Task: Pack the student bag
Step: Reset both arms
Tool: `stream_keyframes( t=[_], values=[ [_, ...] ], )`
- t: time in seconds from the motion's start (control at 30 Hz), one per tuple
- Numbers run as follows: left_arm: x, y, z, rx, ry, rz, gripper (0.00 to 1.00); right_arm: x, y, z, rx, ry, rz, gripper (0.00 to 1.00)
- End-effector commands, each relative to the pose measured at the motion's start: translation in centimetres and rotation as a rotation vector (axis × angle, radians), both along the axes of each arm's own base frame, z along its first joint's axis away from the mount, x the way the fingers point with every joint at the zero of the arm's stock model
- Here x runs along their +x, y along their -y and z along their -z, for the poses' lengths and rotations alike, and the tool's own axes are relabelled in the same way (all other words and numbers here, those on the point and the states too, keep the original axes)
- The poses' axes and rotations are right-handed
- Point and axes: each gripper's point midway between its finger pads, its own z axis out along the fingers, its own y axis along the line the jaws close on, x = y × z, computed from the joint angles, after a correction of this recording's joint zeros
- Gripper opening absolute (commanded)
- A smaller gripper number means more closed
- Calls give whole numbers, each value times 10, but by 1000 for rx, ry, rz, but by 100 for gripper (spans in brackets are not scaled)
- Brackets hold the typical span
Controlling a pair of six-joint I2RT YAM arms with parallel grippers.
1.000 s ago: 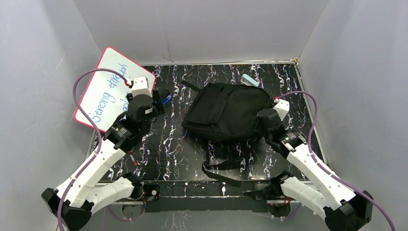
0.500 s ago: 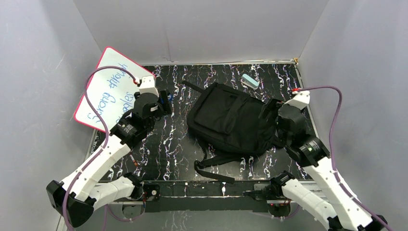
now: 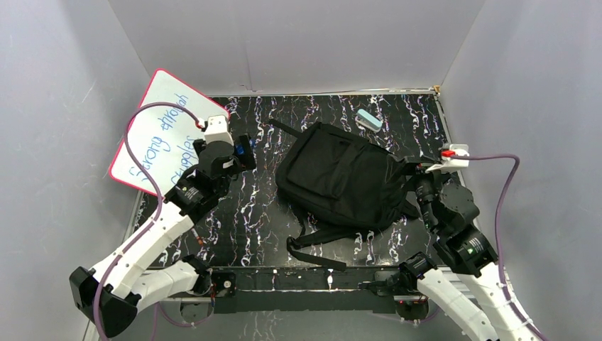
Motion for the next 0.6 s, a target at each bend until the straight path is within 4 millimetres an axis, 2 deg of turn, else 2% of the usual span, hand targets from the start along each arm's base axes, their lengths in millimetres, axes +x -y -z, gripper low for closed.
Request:
stream_keyframes(
  t=[0.0,0.3,0.57],
  values=[
    [-8,-28,-9,10,44,-123,86,-7,15,-27,9,111,47,99],
    [-34,-55,-10,-12,86,-177,86,-20,27,-26,7,130,62,99],
    [-36,-58,-4,-22,82,-198,87,-23,32,-17,2,108,82,99]
  ],
)
